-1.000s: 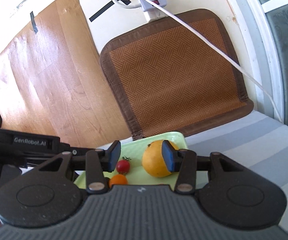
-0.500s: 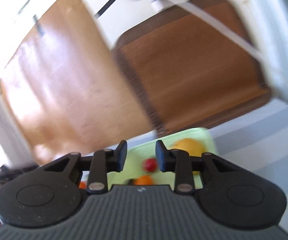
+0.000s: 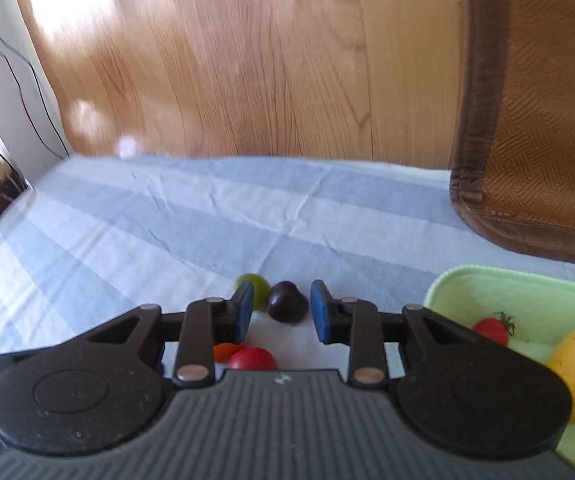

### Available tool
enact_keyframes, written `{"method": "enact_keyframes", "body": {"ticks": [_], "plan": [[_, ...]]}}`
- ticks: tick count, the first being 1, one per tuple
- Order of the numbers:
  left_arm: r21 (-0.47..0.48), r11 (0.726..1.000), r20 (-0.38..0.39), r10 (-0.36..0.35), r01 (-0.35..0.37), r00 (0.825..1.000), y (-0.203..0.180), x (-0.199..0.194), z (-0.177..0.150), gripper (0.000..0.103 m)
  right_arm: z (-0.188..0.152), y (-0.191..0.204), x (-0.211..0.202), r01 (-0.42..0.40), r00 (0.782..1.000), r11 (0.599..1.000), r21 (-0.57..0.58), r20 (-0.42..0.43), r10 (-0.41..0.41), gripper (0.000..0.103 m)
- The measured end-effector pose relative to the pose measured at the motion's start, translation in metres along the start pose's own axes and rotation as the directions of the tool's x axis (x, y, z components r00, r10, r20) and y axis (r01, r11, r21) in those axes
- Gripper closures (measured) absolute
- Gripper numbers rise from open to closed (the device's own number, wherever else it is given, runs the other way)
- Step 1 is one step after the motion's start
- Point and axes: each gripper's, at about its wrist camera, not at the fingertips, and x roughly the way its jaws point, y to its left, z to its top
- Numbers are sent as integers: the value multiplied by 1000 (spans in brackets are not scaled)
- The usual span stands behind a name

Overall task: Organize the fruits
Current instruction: 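Grasp a dark purple tomato with the right gripper while the left gripper grasps a green tomato, then carry both tomatoes into the green dish and open both grippers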

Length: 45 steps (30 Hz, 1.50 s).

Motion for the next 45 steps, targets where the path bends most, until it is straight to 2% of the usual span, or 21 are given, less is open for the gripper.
{"method": "enact_keyframes", "body": {"ticks": [3,6,9,10,11,16,19,23,25,26,29,33,36,39,42,45], "plan": [[-24,999,-19,-21,21,1000,11,5,-1,67,3,1,11,-4,999,1000,-10,-39,4,69],[-25,997,-32,-75,74,997,11,10,-1,68,6,3,21,8,998,1000,-17,-62,-9,68],[22,998,-68,-64,65,996,3,17,0,69,11,0,24,10,998,1000,9,-54,-9,69],[28,998,-70,-49,51,996,2,18,1,76,12,-2,25,2,998,1000,25,-61,0,69],[23,998,-68,-55,56,996,3,17,1,76,13,-5,26,-19,997,999,51,-73,22,70],[-89,993,-42,-81,77,996,21,9,-1,76,8,-18,23,-54,993,988,142,-94,68,70],[-145,986,-24,-87,82,996,28,-3,-5,76,4,-13,18,-57,994,993,107,-88,67,68],[-167,984,-13,-68,65,998,31,-9,-11,76,4,-3,26,7,995,1000,17,-101,-6,68],[-163,985,-8,-57,54,998,31,-8,-11,76,6,-2,29,20,994,1000,-9,-109,-21,70],[-155,987,-5,-47,46,999,30,-8,-12,76,7,-2,29,25,994,1000,-16,-103,-27,74],[-147,988,8,-41,42,999,30,-7,-13,76,4,-5,14,42,998,999,-19,-45,-43,75],[-192,977,22,-94,96,995,32,-11,-12,76,-9,-15,-45,-14,995,1000,18,102,12,74],[-209,963,66,-162,172,985,20,-22,-3,76,-38,-29,-98,-32,972,997,65,233,16,74],[-168,960,91,-209,222,974,-5,-26,15,76,-77,-50,-135,13,945,992,123,323,-53,74],[-101,960,83,-252,260,964,-41,-19,35,76,-113,-71,-150,97,923,980,174,353,-154,74],[-48,958,43,-279,281,959,-78,3,56,76,-130,-92,-146,100,927,968,228,333,-174,74]]}}
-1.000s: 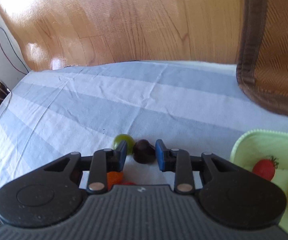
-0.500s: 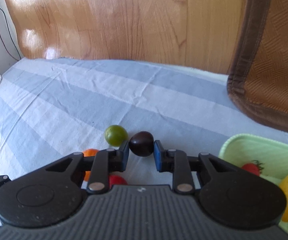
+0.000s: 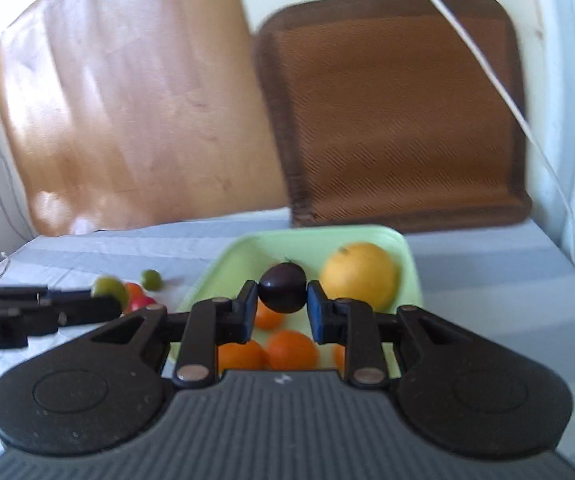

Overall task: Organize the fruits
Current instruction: 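Carry both tomatoes into the green dish and open both grippers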

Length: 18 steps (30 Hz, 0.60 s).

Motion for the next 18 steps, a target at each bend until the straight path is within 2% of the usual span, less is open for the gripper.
{"method": "enact_keyframes", "body": {"ticks": [4,8,10,13,15,18], "plan": [[25,1000,-89,-3,6,996,-27,52,17,76,-5,-14,13,20,1000,1000,13,-8,-20,73],[38,999,-146,36,-30,989,-38,85,21,77,-9,-21,25,28,1000,1000,12,-7,-28,73],[23,999,-155,49,-46,987,-36,94,25,76,-10,-20,26,45,999,999,-3,15,-45,72],[-4,999,-177,50,-52,983,-31,102,29,70,-11,-26,23,-7,999,1000,18,36,6,60],[-3,998,-178,59,-61,982,-29,102,32,64,-12,-25,22,10,999,1000,-2,51,-10,59],[-1,998,-164,59,-60,985,-30,97,36,64,-11,-30,17,17,996,1000,16,82,-19,59]]}}
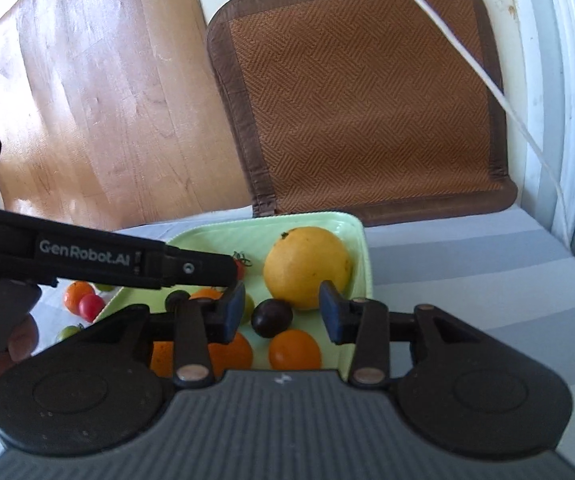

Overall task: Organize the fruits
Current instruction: 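Carry both tomatoes into the green dish and open both grippers, then grasp a mandarin with the left gripper while the right gripper grasps a green tomato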

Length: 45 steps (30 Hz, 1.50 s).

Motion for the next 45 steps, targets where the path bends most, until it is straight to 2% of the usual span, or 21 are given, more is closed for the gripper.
{"method": "enact_keyframes", "body": {"ticks": [2,6,9,12,15,18,22,24,26,31,34,36,37,38,45], "plan": [[-11,1000,34,-9,9,999,4,-14,4,64,2,-6,-9,-16,999,999,42,47,14,59],[-27,999,150,-12,16,989,33,-71,7,64,11,-11,-35,-72,984,990,124,168,50,59],[-70,997,223,30,-14,974,69,-115,0,64,18,-2,-52,-164,966,975,152,226,127,59],[-142,986,249,120,-86,961,110,-148,-17,64,20,23,-61,-266,943,956,123,238,232,59],[-206,963,209,214,-171,954,141,-158,-41,64,12,68,-60,-311,934,950,10,185,304,59],[-251,946,151,246,-203,957,162,-153,-66,64,-10,117,-42,-314,945,943,-111,55,321,59],[-266,944,108,230,-195,967,173,-133,-73,64,-42,167,-8,-266,963,932,-246,-109,246,60],[-254,950,98,209,-179,973,174,-123,-66,64,-52,186,2,-190,981,922,-337,-111,161,60],[-237,954,95,209,-181,973,174,-112,-59,51,-55,197,9,-129,991,909,-396,-95,99,60],[-235,957,67,194,-173,979,176,-83,-51,50,-51,188,35,-113,987,921,-374,-150,60,60],[-245,952,32,197,-184,980,178,-68,-51,56,-50,183,43,-130,980,932,-338,-184,70,60],[-282,948,29,165,-150,986,184,-63,-54,61,-48,178,45,-149,976,940,-306,-199,90,65],[-308,944,41,132,-113,990,188,-64,-57,66,-47,176,45,-158,974,942,-296,-201,100,71],[-321,940,46,134,-112,990,189,-65,-59,67,-47,176,45,-158,974,943,-294,-201,101,75],[-347,933,99,135,-93,986,187,-110,-84,70,-52,180,20,-196,971,937,-289,-190,145,75]]}}
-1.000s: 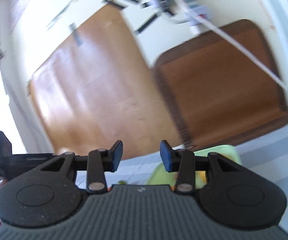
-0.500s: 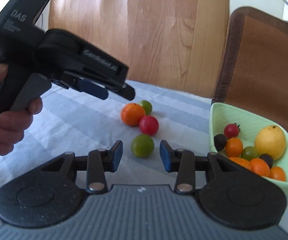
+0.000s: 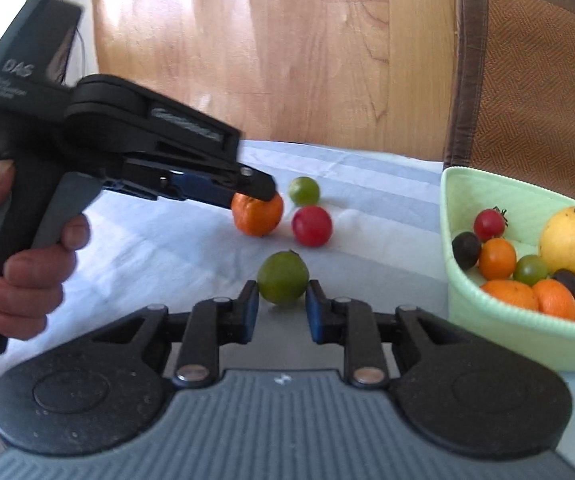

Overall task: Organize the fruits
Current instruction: 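Grasp a mandarin with the left gripper while the right gripper grasps a green tomato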

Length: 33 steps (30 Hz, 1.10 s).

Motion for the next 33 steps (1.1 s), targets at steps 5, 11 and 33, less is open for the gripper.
{"method": "enact_keyframes", "body": {"ticks": [5,11,33], "plan": [[15,1000,30,8,-8,1000,-2,-32,-23,80,-11,8,-10,-21,1000,999,26,0,21,75],[95,995,38,37,-41,999,-20,-28,-20,72,-13,12,-8,-10,1000,999,31,-3,10,75],[162,980,29,113,-116,993,-39,-16,-37,64,-8,4,-5,-28,999,999,25,29,28,76]]}}
